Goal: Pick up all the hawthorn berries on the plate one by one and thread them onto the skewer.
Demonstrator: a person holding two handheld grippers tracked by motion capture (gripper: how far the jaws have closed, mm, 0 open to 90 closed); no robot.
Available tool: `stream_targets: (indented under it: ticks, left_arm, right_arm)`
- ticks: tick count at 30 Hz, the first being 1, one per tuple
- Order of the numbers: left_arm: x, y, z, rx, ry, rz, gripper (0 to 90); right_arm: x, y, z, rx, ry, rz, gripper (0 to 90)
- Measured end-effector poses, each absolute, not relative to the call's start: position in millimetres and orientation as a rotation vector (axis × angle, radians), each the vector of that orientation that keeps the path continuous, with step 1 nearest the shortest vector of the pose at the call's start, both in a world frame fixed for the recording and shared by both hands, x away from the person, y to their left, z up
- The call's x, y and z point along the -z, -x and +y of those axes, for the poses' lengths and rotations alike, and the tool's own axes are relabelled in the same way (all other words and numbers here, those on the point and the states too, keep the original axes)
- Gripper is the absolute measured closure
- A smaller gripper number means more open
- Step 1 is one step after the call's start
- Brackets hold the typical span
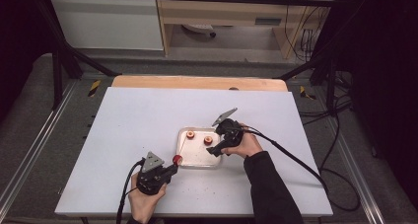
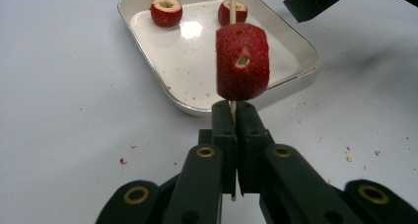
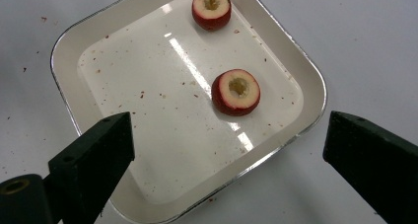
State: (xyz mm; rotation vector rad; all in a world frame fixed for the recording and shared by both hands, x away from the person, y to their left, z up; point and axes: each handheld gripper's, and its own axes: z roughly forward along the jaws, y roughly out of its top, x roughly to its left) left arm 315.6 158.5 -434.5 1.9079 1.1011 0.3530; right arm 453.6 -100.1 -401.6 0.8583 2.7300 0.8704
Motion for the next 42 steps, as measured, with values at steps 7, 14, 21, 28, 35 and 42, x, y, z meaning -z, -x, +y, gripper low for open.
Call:
stream_targets:
  ticks: [7,14,21,28,35,42]
  left_arm:
    - [435,-316,159,-0.355,-1.911,1.098,88.1]
    - [435,-317,160,-0.35,-1.918,1.093,88.1]
    - [436,-317,161,-0.346,-1.921,1.094,88.0]
    - [437,-318,159,-0.343,-1.928,1.089,88.1]
    - [437,-318,160,-0.344,-1.928,1.09,88.1]
    - [437,-318,160,-0.343,-1.931,1.089,88.1]
  right_arm:
    - [405,-466,-90,-0.815,-0.832,2.753,6.8]
    - [406,-479,-82,-0.797,-0.807,2.793,16.6]
    - [414,-486,-80,-0.756,-0.765,2.831,28.4]
    - [418,-488,-77,-0.761,-0.705,2.842,40.0]
    - [421,-490,-76,-0.741,-0.675,2.85,49.3]
    - [423,-490,-75,-0.739,-0.666,2.857,58.6]
